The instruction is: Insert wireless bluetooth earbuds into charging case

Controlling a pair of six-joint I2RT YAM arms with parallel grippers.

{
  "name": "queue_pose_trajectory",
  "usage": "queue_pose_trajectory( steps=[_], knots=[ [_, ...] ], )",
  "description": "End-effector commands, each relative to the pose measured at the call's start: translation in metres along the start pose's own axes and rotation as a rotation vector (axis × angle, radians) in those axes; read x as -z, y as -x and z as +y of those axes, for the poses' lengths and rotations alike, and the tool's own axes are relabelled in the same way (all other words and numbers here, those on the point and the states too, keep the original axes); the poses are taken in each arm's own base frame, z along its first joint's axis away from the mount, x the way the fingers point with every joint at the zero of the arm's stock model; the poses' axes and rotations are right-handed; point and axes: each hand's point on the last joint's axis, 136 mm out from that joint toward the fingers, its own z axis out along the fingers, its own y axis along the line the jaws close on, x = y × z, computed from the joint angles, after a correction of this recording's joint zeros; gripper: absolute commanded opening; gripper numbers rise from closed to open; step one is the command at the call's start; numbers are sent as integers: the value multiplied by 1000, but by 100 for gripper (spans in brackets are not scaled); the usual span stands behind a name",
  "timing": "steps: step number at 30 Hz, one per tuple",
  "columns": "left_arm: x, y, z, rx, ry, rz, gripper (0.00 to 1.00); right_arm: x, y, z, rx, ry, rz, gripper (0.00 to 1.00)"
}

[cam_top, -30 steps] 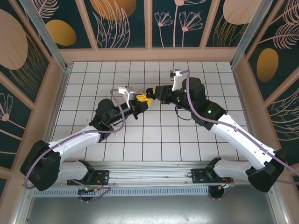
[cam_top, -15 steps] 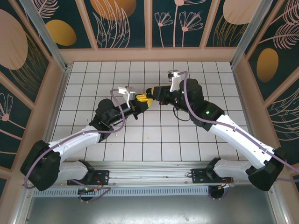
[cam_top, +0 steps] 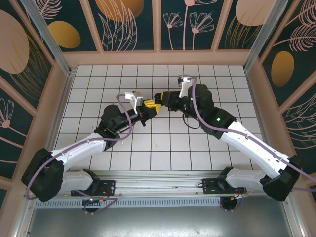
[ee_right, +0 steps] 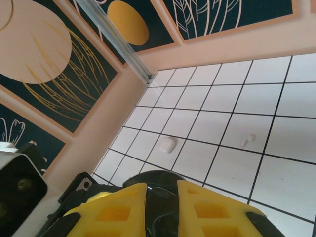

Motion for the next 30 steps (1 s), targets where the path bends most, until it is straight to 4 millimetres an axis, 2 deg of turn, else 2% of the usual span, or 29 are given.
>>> queue_pose_trajectory(
  steps=[1, 13, 21, 30],
  knots=[
    [2, 22, -8, -27, -29, -68, 0, -1, 1, -1, 17, -23, -2, 20],
    [1, 25, -3, -26, -5, -79, 0, 3, -14, 2, -5, -12, 39, 20],
    [-2, 24, -2, -19, -4, -77, 0, 5, -28, -5, -14, -32, 82, 20],
    [-2, 25, -2, -15, -6, -78, 0, 11, -22, -4, -11, -33, 66, 23]
  ],
)
